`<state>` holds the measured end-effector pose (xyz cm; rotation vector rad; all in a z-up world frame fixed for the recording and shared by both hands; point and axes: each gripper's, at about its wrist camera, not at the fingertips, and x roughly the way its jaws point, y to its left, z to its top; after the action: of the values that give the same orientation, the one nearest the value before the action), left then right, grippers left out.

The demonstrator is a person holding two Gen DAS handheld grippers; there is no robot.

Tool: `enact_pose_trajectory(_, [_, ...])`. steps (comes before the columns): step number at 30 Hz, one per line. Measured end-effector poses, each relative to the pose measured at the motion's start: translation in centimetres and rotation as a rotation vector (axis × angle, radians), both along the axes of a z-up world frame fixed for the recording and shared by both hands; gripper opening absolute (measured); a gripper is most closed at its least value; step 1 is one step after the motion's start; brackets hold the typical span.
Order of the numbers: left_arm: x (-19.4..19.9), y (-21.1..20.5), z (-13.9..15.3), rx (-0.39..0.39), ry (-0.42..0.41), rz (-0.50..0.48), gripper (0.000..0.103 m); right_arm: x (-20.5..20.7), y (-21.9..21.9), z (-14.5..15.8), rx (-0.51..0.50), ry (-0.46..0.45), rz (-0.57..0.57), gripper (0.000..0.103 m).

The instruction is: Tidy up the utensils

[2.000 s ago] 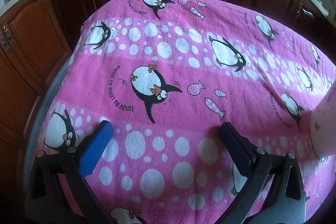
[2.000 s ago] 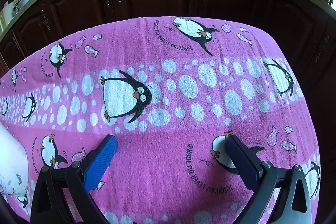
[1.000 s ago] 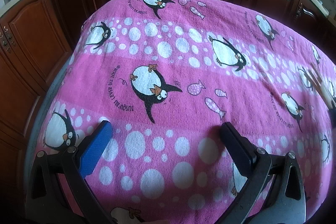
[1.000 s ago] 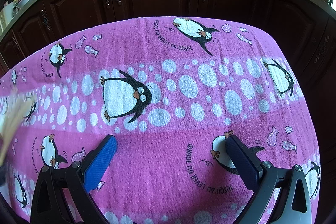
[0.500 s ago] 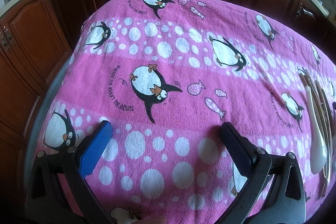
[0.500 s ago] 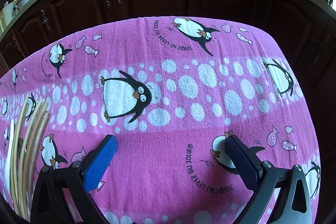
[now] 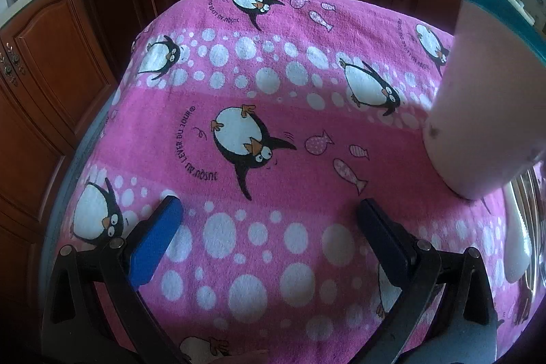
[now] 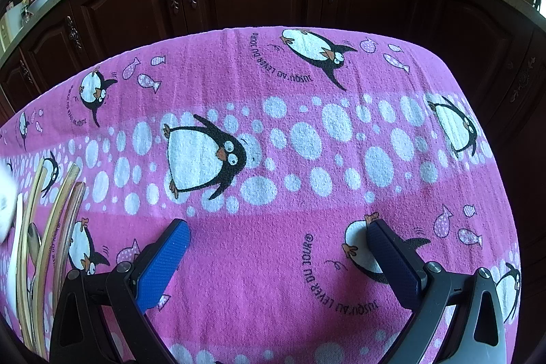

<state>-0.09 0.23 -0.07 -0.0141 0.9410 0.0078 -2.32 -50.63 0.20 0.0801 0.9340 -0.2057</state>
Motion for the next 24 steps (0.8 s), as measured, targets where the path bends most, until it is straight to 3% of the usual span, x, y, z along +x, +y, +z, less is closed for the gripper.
enact_pose_trajectory(24, [0.01, -0.22, -0.14, 0.001, 0.001, 0.000, 0.103, -0.01, 0.00, 0.00, 0.000, 0.000, 0.000, 0.103])
